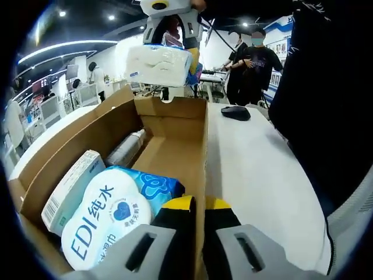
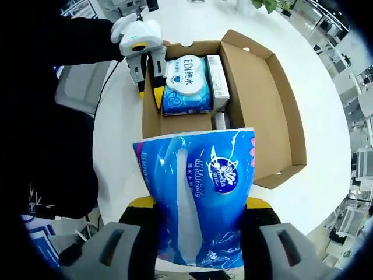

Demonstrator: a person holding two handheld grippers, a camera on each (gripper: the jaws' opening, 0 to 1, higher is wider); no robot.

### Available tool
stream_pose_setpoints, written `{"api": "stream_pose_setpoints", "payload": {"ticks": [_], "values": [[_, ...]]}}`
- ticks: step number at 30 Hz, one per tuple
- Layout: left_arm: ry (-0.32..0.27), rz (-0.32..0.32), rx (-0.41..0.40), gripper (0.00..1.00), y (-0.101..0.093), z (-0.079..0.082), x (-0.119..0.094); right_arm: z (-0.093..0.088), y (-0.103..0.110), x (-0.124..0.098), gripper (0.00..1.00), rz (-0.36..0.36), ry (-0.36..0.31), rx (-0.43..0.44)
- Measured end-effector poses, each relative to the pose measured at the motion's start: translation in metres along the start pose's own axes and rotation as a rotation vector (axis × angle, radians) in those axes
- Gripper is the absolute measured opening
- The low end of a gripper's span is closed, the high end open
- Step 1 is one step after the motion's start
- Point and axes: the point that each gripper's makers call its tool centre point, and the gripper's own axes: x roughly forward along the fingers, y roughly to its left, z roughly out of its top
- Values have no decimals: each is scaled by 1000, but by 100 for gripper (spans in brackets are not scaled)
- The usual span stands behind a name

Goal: Operate the shoe box by opening the lid, removing the specified soft item, and placing it in the target area until the item is outside and the box remains undamaged.

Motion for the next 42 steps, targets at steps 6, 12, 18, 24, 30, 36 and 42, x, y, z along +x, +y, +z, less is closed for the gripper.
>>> {"api": "stream_pose_setpoints", "payload": {"ticks": [6,12,18,24,30,36,42], "values": [[0,-2,0,1,1,1,0,-12,-1,-1,53,-4,1,13],[5,0,8,1,1,0,0,-29,-1,1,53,-2,12,27],[12,1,5,1,3,-1,1,-48,-4,1,53,-8,21,37],[12,1,0,1,4,-3,2,-70,-7,4,53,-8,43,48],[12,3,-1,1,4,-3,2,-80,-7,10,53,-1,56,61],[13,4,-6,2,5,-4,2,-85,-10,17,53,-8,58,41],[14,7,-5,2,5,-4,3,-91,-13,27,53,1,51,35]]}}
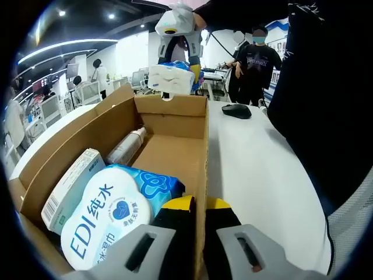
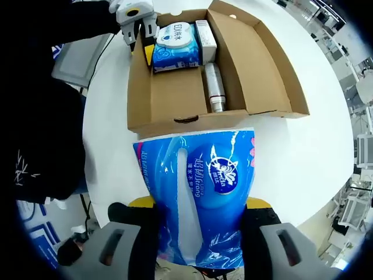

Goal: Operate the shoe box by opening the lid, removing the specified soft item, and placing it in the target area until the item is outside and the box remains undamaged.

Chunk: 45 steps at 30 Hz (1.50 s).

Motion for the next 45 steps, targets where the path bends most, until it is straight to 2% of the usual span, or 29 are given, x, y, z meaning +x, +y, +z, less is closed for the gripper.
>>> {"api": "stream_pose_setpoints", "payload": {"ticks": [3,5,17,19,22,33,43,45], "values": [[0,-4,17,1,0,0,0,-1,-3,7,53,-5,-5,-12],[34,5,65,1,0,-4,1,-3,-3,11,53,-2,-3,-5],[30,2,47,1,4,-6,1,-16,-1,40,52,36,-4,20],[31,2,49,1,3,-6,1,-15,2,44,52,56,-21,18],[33,0,50,1,2,-5,1,-19,-1,52,52,59,-1,30],[35,-1,58,1,1,-4,1,-21,-1,65,52,84,21,4],[32,-2,54,1,1,-5,1,-14,-3,73,52,103,19,-30],[31,-2,53,1,1,-5,2,-14,-4,75,53,112,17,-13]]}}
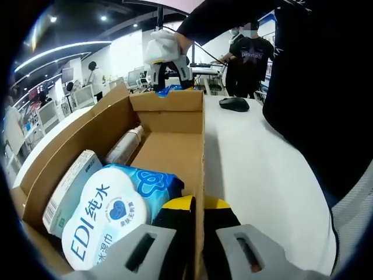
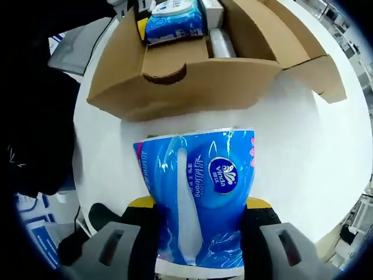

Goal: Operate the shoe box by opening the lid, removing the specified soft item, and placing it in the target area until the item is outside and the box remains undamaged.

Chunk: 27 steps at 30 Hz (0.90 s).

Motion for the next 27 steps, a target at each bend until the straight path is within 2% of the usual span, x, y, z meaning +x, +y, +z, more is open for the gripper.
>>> {"api": "stream_pose_setpoints", "payload": {"ticks": [9,18,23,27], "values": [[-2,-2,-3,1,1,-1,0,1,2,3,54,34,9,15],[-2,-6,-25,1,1,-1,0,1,2,5,61,44,14,7],[-3,-6,-31,1,1,-1,0,1,-1,2,70,12,9,2],[-3,-6,-35,1,1,-2,0,-1,-5,-4,85,-52,12,29]]}}
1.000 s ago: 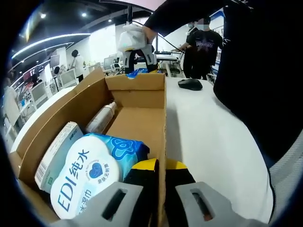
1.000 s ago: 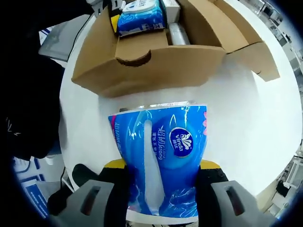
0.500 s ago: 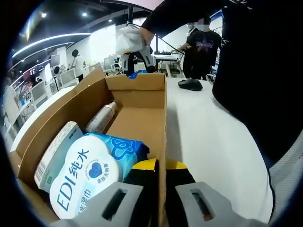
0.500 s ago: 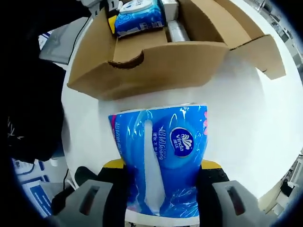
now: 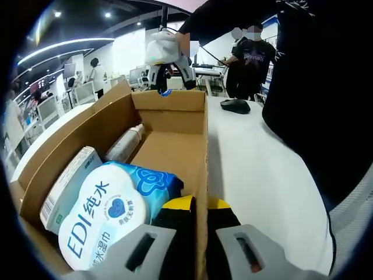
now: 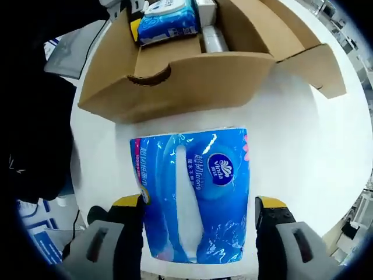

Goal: Operate the shoe box by opening the lid, removing the specified soft item, and placing it in the target area until the item is outside and the box remains undamaged.

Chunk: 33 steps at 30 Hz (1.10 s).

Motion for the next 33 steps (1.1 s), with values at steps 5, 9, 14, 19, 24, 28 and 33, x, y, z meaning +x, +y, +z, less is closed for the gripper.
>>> {"api": "stream_pose_setpoints", "payload": {"ticks": [5,9,14,19,24,28,33], "values": [[0,-2,-13,1,1,-2,0,7,3,-3,86,-48,-32,30],[-1,-1,-13,1,1,-4,0,11,7,3,82,-92,-38,-22],[0,-2,-19,1,0,-3,0,11,4,6,74,-130,-36,-34],[0,-1,-19,1,-2,-1,0,11,5,6,67,-125,-53,-33],[0,-1,-19,1,-2,1,1,11,6,6,62,-116,-53,-30],[0,0,-19,1,-1,2,1,11,4,3,59,-106,-54,-34],[0,1,-19,1,0,1,1,10,4,-1,57,-104,-41,-40]]}}
